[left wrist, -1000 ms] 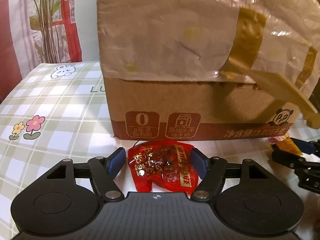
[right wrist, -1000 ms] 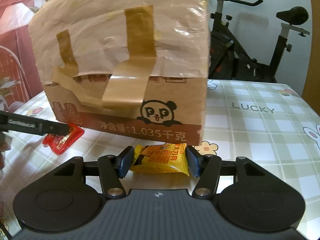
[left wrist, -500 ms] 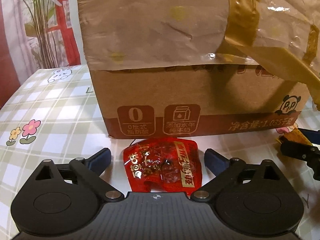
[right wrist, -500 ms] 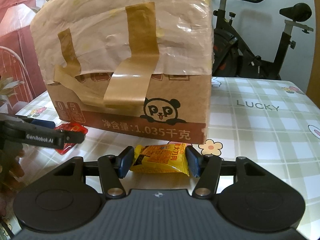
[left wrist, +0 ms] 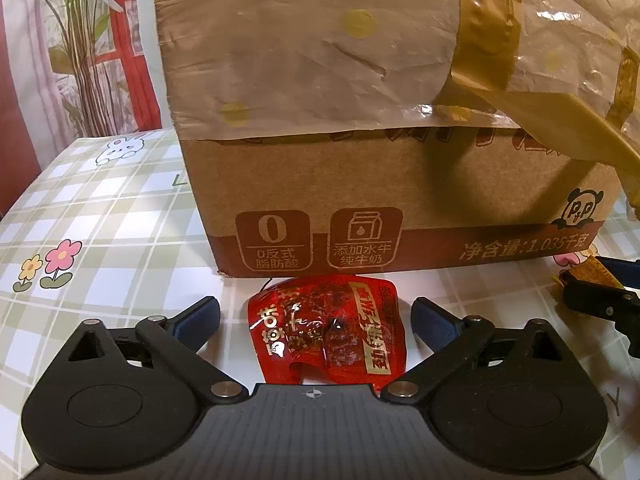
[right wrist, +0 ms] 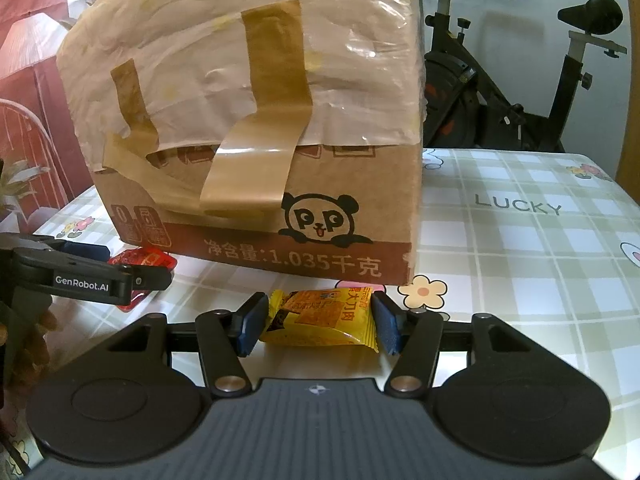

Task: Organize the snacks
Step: 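Grasp the gold foil packet with the right tool while the left tool grasps the red packet, then lift both packets and carry them over the lined box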

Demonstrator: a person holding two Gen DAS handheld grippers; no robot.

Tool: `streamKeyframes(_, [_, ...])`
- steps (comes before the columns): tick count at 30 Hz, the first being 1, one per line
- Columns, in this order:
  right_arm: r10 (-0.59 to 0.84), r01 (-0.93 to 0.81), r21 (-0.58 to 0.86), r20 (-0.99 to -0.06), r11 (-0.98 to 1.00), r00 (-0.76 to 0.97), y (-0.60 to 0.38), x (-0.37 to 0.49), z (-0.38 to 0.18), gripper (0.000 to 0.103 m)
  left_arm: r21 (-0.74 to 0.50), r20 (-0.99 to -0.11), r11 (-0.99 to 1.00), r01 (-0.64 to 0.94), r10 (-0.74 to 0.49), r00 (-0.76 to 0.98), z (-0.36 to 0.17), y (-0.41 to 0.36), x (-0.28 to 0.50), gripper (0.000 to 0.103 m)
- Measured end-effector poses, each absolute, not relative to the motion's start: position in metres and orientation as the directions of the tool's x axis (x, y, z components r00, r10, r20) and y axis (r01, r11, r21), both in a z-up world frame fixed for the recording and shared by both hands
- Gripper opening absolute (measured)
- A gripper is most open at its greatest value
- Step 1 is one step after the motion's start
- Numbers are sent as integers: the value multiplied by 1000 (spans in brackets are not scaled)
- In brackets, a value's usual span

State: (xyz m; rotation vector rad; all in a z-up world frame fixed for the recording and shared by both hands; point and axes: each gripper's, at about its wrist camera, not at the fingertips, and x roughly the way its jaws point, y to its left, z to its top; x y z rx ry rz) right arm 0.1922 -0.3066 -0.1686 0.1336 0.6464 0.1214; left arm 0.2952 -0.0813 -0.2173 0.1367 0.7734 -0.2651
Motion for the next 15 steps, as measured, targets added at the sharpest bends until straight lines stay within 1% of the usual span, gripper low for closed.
streamKeyframes(1, [154,-70,162,-591,984,792,-306,192,-169,59,24,-701,959,283,-186,689,-216,-80,294,91])
streamKeyframes(2, [154,-70,163,-591,984,792,-306,192,-169,59,22,-696,958,286,-191,693,-213,-79,292,79])
streamKeyframes(3, [154,-69,164,-590,984,792,-306,192,-169,59,20,-695,957,290,-195,692,-211,-79,290,72])
streamKeyframes(4, [154,-67,166,-589,984,793,-306,192,-169,59,18,-697,956,292,-197,690,-210,-78,290,70])
streamKeyframes(5, [155,-66,170,-589,983,793,-307,192,-169,59,18,-697,956,293,-198,689,-210,-78,288,64])
streamKeyframes(6, [156,-65,173,-589,983,793,-307,193,-169,59,18,-694,955,297,-202,691,-209,-77,286,55])
streamKeyframes(7, [158,-65,177,-589,982,793,-307,193,-169,59,17,-693,955,296,-202,692,-208,-76,285,53])
streamKeyframes(9, [162,-66,181,-589,981,791,-307,194,-169,59,15,-696,957,290,-198,690,-207,-75,283,42])
streamKeyframes(11, [165,-67,184,-588,981,792,-307,193,-169,59,11,-702,958,288,-197,685,-205,-73,279,37])
streamKeyframes(12, [165,-66,187,-586,980,793,-307,193,-169,59,7,-705,958,288,-200,681,-204,-72,277,32])
streamKeyframes(13, [166,-65,191,-585,980,794,-308,193,-169,59,5,-706,958,288,-200,679,-203,-71,274,30])
streamKeyframes(15, [168,-60,199,-584,978,794,-309,193,-169,59,-4,-711,957,289,-206,673,-202,-69,268,29])
